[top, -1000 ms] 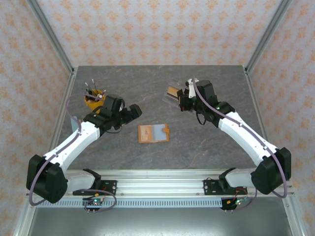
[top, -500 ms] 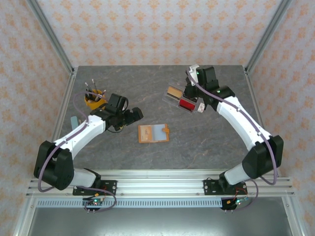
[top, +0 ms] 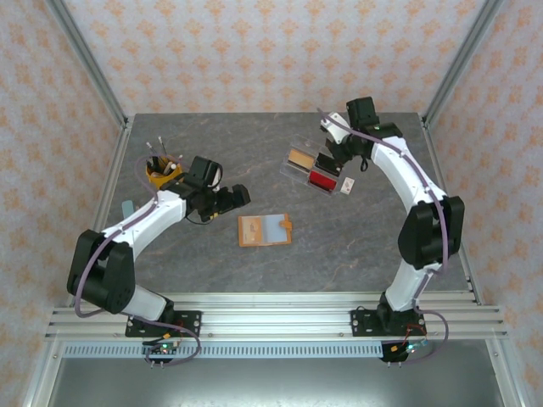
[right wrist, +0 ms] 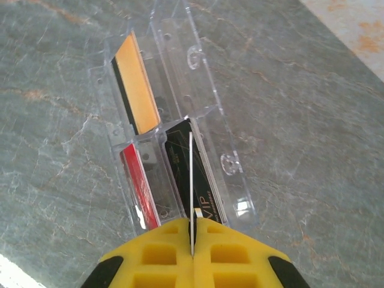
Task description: Take the credit cards out of the card holder
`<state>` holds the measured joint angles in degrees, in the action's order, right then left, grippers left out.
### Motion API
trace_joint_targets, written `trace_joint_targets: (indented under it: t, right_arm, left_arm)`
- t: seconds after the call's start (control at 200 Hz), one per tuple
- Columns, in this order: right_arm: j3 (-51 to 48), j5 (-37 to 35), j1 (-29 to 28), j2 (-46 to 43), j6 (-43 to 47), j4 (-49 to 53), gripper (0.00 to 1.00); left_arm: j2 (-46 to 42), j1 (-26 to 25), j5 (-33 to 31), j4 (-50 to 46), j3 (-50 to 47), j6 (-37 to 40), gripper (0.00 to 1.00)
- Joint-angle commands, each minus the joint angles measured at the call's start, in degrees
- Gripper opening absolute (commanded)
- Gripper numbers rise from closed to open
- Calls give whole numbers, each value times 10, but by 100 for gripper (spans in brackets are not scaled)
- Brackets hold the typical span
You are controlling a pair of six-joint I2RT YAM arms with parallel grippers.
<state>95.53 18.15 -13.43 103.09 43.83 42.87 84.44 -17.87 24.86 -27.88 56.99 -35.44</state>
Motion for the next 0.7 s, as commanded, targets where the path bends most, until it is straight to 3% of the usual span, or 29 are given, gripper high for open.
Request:
trace_joint_targets:
  t: [0.0, 0.691]
  right_arm:
    - [36, 50, -2, 26, 68, 71, 0]
    - [108, -32, -2, 147, 157, 44, 0]
  left_arm:
    - [23, 6, 26, -8, 27, 28, 100]
    - [60, 28, 65, -17, 37, 40, 100]
